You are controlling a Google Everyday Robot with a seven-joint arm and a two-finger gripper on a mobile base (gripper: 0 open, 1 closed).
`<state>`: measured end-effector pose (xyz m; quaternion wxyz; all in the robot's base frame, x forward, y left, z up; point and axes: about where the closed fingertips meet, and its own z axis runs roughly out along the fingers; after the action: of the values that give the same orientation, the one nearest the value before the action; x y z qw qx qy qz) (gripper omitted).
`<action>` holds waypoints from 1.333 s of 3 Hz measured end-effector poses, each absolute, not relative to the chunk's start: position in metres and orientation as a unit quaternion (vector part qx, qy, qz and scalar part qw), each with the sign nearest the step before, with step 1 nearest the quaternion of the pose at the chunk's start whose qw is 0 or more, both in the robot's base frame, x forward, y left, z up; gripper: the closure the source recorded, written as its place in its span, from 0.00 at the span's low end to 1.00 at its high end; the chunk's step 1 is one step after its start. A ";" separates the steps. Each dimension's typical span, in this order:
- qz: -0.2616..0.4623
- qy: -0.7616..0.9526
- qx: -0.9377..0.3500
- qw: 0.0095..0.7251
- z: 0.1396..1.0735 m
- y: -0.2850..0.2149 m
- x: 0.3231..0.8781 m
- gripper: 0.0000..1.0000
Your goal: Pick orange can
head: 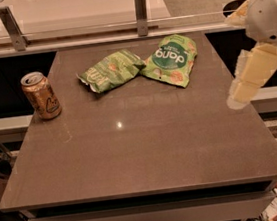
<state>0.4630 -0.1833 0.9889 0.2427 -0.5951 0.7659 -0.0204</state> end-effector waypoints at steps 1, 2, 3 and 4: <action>0.029 0.754 -0.585 0.297 0.975 -0.142 0.491 0.00; 0.087 0.729 -0.581 0.351 0.955 -0.101 0.517 0.00; 0.148 0.699 -0.565 0.413 0.941 -0.061 0.531 0.00; 0.158 0.692 -0.558 0.431 0.953 -0.049 0.534 0.00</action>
Offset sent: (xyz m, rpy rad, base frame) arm 0.0860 0.1305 -0.0553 0.5163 -0.0994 0.1553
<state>0.5336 -0.0491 0.9525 0.4308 -0.5577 0.6916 0.1582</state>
